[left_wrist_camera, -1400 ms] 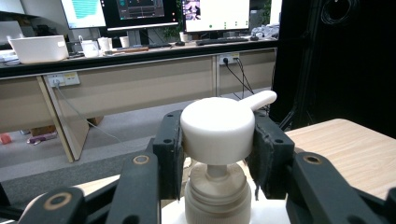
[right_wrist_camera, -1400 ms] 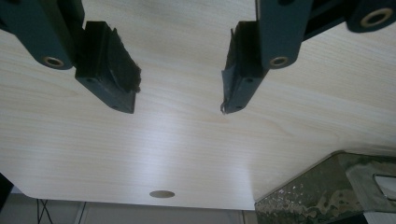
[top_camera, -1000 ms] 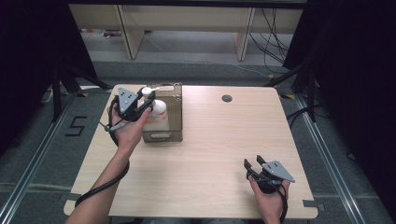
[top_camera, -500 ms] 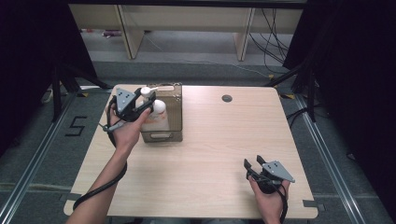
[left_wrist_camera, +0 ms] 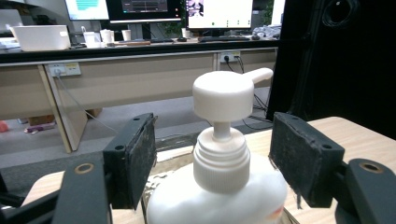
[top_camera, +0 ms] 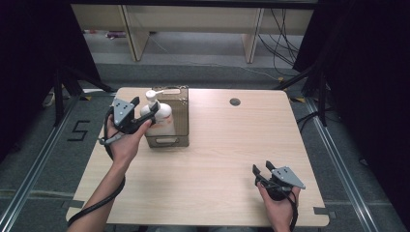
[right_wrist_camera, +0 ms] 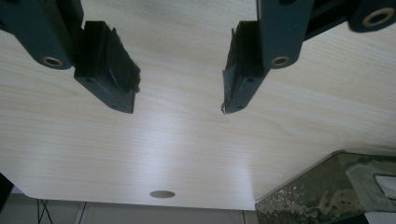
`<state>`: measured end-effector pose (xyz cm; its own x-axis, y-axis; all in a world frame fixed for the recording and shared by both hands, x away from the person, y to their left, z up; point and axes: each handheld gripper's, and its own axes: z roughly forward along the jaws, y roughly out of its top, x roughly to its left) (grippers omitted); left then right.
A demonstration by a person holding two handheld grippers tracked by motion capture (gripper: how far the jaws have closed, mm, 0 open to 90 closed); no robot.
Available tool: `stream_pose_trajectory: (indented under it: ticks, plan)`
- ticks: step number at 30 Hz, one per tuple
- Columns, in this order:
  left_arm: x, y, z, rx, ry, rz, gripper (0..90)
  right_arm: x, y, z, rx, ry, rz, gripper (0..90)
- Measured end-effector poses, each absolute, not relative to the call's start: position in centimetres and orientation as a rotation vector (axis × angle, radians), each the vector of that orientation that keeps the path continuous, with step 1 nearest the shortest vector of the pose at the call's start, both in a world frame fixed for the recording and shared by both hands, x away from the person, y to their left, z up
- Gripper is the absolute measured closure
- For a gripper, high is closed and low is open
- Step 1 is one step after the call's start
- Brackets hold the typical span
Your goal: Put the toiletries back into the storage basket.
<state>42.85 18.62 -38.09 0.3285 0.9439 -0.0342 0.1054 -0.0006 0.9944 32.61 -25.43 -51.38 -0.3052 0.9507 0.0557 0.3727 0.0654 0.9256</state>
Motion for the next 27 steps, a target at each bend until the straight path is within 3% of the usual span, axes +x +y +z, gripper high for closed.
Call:
stream_pose_trajectory:
  ticks: [27]
  plan:
    - [37.9, 20.2, -40.8, 1.434, 1.019, 0.868, 31.4, 32.5, -25.3, -51.4, 1.347, 1.733, 1.227, 45.2]
